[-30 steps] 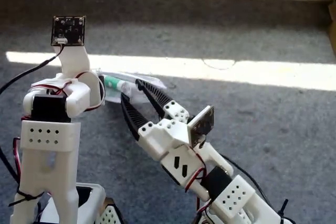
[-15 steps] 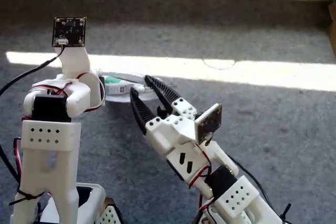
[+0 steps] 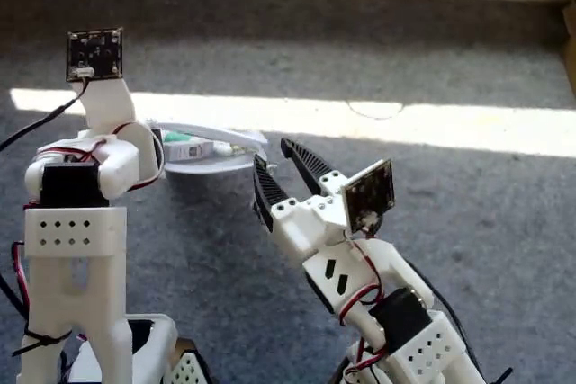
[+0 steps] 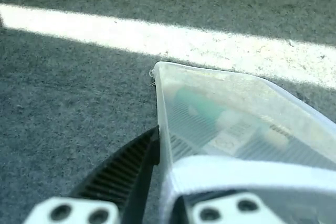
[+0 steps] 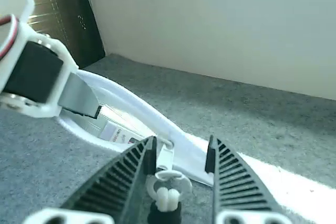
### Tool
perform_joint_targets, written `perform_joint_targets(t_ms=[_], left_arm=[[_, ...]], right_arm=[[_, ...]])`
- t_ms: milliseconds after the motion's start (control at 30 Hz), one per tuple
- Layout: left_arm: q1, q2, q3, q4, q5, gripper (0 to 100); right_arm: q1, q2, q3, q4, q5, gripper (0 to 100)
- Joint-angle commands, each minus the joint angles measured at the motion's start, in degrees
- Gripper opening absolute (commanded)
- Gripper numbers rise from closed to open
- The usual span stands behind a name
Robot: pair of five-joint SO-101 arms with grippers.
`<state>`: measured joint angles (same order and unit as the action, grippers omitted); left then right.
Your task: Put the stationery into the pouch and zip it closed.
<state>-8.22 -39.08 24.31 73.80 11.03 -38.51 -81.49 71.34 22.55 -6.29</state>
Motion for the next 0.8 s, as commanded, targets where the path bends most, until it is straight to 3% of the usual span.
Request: perform_joint_targets(t_ms=[0, 333, 767], left_arm=[[-3.1, -1.8, -1.3, -2.0, 1.1, 1], [-5.2, -1.8, -1.3, -2.7, 1.1, 1], [-5.2, -1.8, -1.2, -2.7, 1.1, 1]], right_arm=[[0.5, -2.9, -3.8, 1.2, 0.6, 14.8], [-6.5, 5.8, -0.9, -1.5, 0.7, 15.2], [-6.7, 19.3, -0.3, -9.6, 0.7, 15.2]])
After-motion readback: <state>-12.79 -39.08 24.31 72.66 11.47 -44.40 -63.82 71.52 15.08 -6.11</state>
